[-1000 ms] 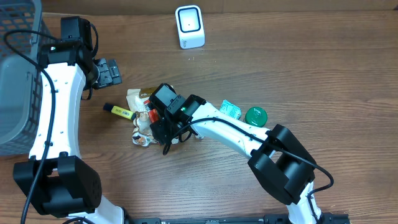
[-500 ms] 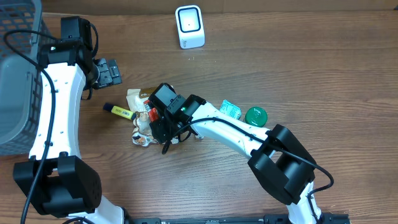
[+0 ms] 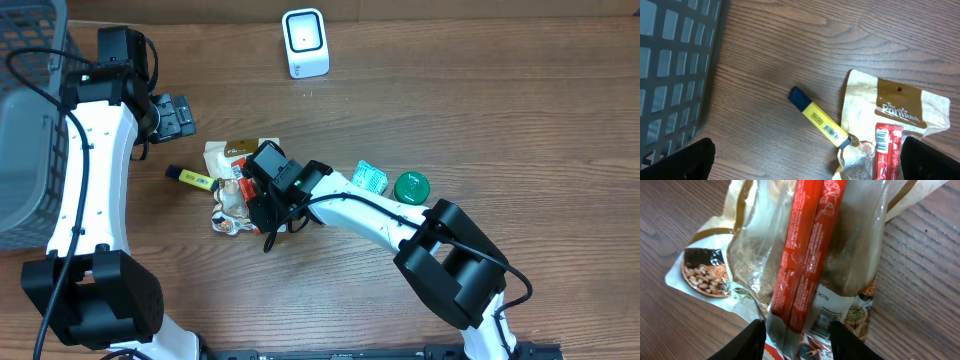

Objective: Scan the item barcode

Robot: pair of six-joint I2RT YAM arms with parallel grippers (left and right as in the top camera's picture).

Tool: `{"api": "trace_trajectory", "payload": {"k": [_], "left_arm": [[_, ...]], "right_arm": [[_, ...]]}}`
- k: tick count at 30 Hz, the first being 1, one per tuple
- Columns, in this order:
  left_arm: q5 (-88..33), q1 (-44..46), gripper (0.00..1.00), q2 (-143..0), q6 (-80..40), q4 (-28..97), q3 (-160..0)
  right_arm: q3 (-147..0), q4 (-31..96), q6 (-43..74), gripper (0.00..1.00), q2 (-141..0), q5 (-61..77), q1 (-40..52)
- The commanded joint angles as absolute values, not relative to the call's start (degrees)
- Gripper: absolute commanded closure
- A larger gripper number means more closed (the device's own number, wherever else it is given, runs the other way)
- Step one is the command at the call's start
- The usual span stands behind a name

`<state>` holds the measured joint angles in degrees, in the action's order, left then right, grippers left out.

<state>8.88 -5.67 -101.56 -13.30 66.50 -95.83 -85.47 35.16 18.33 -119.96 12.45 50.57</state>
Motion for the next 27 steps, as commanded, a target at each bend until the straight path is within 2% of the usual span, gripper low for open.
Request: {"api": "trace_trajectory", "payload": {"k": [1, 7, 9, 12, 13, 15, 24, 27], "left_arm": [[9.41, -5.56, 0.0, -100.73, -12.84, 66.61, -95.79], [9.41, -5.43, 0.0, -100.73, -12.84, 66.61, -95.79], [9.41, -5.45, 0.0, -100.73, -12.84, 66.61, -95.79], [9.41, -5.45, 0.0, -100.73, -12.84, 66.61, -95.79], [9.41, -5.45, 0.0, -100.73, -12.84, 66.61, -95.79], [9.41, -5.45, 0.0, -100.73, -12.84, 66.61, -95.79], [9.41, -5.45, 0.0, -100.73, -12.84, 66.59, -95.79], [9.41, -5.41, 0.0, -100.73, -12.84, 66.61, -95.79]], "right_arm": [[-84.77, 34.57, 18.74, 0.58, -119.7, 12.29, 51.29], [-84.77, 34.57, 18.72, 0.64, -119.7, 12.25, 51.29], [-84.77, 34.68, 18.7, 0.79, -119.7, 12.25, 51.27], [-84.79, 34.76, 18.68, 0.85, -119.7, 12.27, 51.13], [-84.82, 34.76, 18.68, 0.91, -119.68, 12.29, 51.0], [-84.93, 35.0, 18.68, 0.96, -119.46, 12.53, 50.74], [-86.19, 38.46, 15.53, 0.96, -115.04, 13.54, 50.37], [-85.71, 39.38, 14.76, 0.9, -115.09, 13.54, 50.39]]}}
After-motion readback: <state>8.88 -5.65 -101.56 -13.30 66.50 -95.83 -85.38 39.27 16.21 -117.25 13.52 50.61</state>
